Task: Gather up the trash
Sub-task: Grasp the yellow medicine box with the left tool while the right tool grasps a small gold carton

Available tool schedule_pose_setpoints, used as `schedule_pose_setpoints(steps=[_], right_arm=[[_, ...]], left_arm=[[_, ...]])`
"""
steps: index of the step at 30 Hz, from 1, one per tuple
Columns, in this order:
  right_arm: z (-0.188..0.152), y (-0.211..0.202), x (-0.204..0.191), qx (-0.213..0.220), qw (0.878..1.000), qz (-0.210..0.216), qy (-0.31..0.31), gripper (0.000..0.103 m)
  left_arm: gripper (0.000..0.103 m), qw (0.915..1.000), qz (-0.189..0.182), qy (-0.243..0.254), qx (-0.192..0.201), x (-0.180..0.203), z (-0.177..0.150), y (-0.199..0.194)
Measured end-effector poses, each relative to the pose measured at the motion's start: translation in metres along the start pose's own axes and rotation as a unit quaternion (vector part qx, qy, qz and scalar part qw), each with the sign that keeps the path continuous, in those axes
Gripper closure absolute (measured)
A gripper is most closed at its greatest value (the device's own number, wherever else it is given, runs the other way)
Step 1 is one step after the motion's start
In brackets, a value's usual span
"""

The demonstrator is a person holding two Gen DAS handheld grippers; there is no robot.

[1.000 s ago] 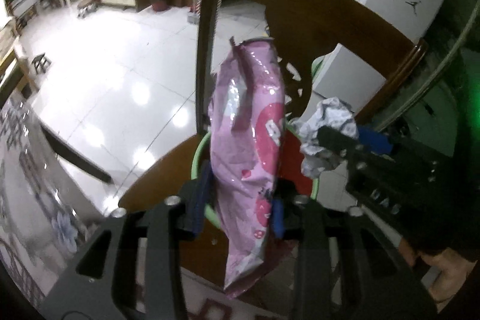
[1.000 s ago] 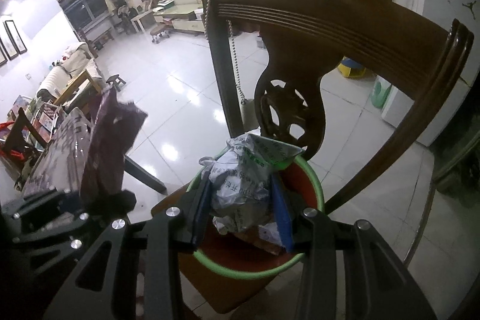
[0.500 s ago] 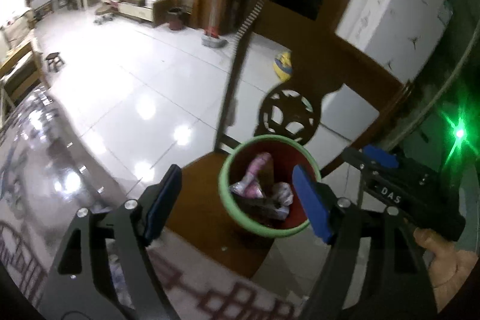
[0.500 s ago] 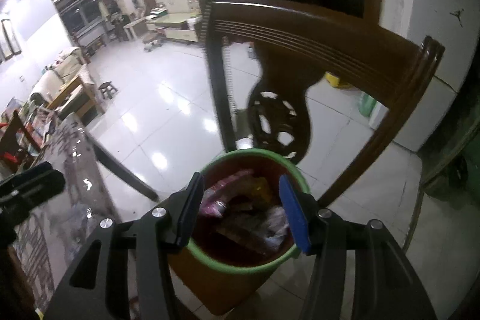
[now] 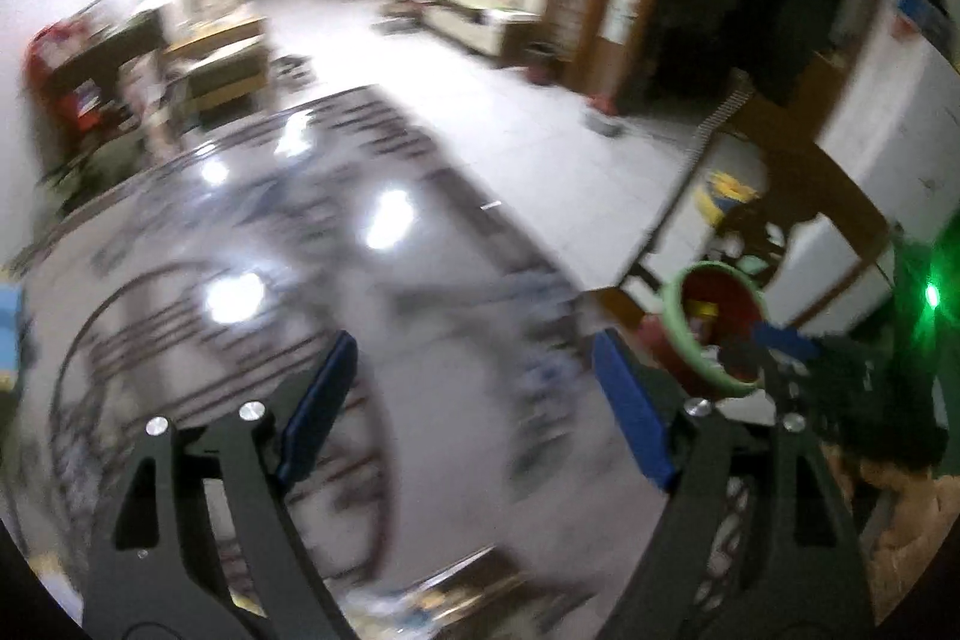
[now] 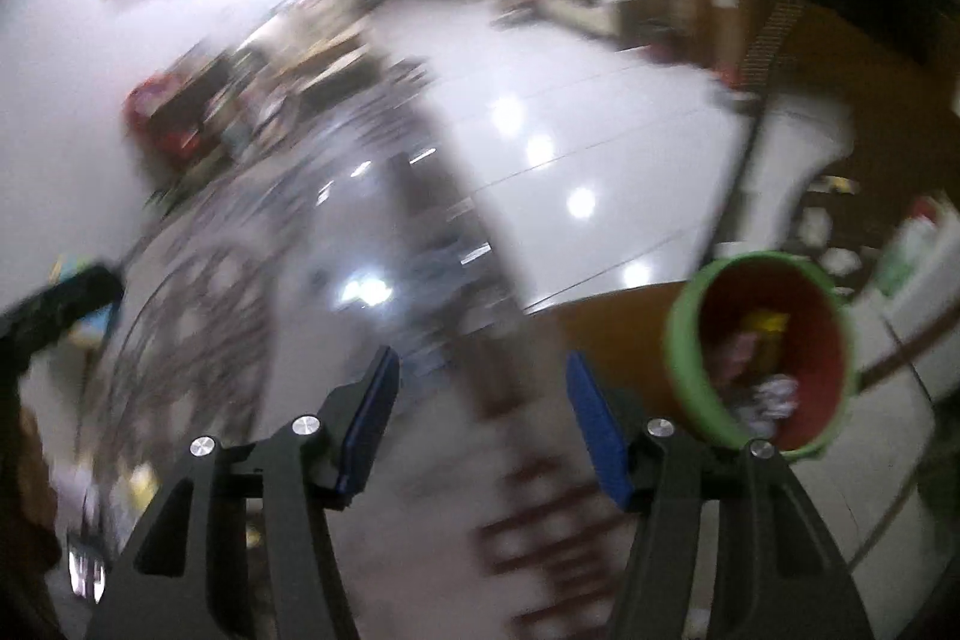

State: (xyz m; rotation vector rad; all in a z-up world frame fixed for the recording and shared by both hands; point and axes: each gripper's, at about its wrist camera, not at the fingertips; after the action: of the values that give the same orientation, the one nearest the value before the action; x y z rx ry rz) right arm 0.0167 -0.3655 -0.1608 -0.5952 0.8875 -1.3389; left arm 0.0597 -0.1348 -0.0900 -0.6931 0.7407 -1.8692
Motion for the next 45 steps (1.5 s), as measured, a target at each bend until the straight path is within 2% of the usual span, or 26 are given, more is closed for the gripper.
schedule_pose_setpoints(steps=[4,7,10,13,17,19,20,21,22,24,25,29,31,34,39,43,45], right_arm=[[-0.018,0.024,-0.067,-0.050,0.994,0.043,-0.086,0.046],[-0.036,0.041,-0.111,-0.090,0.982,0.057,-0.158,0.046],[-0.060,0.060,-0.138,-0.132,0.964,0.069,-0.222,0.045],[-0.083,0.080,-0.162,-0.174,0.934,0.061,-0.307,0.045],[-0.109,0.096,-0.182,-0.195,0.905,0.042,-0.376,0.041],[-0.119,0.105,-0.186,-0.196,0.898,0.027,-0.393,0.044],[-0.122,0.110,-0.188,-0.198,0.897,0.021,-0.395,0.054],[-0.125,0.114,-0.188,-0.200,0.897,0.016,-0.394,0.077],[-0.127,0.117,-0.187,-0.193,0.900,0.004,-0.391,0.081],[-0.122,0.116,-0.185,-0.182,0.912,0.011,-0.367,0.095],[-0.116,0.114,-0.181,-0.177,0.923,0.016,-0.341,0.096],[-0.096,0.102,-0.162,-0.148,0.952,0.015,-0.268,0.097],[-0.089,0.096,-0.155,-0.138,0.961,0.022,-0.239,0.097],[-0.077,0.084,-0.137,-0.106,0.974,0.000,-0.199,0.097],[-0.059,0.072,-0.121,-0.094,0.984,0.000,-0.148,0.096],[-0.059,0.066,-0.117,-0.091,0.987,0.002,-0.135,0.096],[-0.055,0.068,-0.117,-0.091,0.987,0.004,-0.129,0.096]], left_arm=[[0.024,0.9978,0.039,-0.054,-0.001,-0.061,-0.023,-0.023],[0.024,0.9948,0.053,-0.087,-0.003,-0.093,-0.040,-0.035],[0.023,0.9930,0.054,-0.105,-0.007,-0.114,-0.056,-0.042],[0.022,0.9922,0.048,-0.114,-0.016,-0.126,-0.069,-0.043],[0.021,0.9901,0.039,-0.133,-0.024,-0.136,-0.083,-0.044],[0.020,0.9884,0.036,-0.144,-0.029,-0.140,-0.092,-0.044],[0.019,0.9876,0.036,-0.149,-0.032,-0.143,-0.096,-0.044],[0.019,0.9862,0.036,-0.157,-0.036,-0.147,-0.101,-0.044],[0.019,0.9846,0.038,-0.166,-0.040,-0.149,-0.107,-0.043],[0.019,0.9808,0.039,-0.183,-0.054,-0.155,-0.120,-0.041],[0.019,0.9791,0.038,-0.189,-0.063,-0.157,-0.126,-0.040],[0.019,0.9731,0.041,-0.203,-0.101,-0.155,-0.153,-0.031],[0.019,0.9696,0.035,-0.206,-0.127,-0.151,-0.167,-0.019],[0.019,0.9620,0.021,-0.223,-0.157,-0.147,-0.181,0.001],[0.019,0.9502,0.008,-0.233,-0.207,-0.138,-0.193,0.028],[0.019,0.9420,0.003,-0.247,-0.227,-0.138,-0.202,0.045],[0.018,0.9412,0.012,-0.251,-0.226,-0.137,-0.204,0.050]])
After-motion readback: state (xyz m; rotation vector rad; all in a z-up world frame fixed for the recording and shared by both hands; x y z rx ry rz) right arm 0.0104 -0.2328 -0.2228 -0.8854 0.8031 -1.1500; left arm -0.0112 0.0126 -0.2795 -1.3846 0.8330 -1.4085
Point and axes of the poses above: each gripper's, at about its wrist camera, not at the fingertips, and y roughly the way its jaws point, x to its right, z to its top
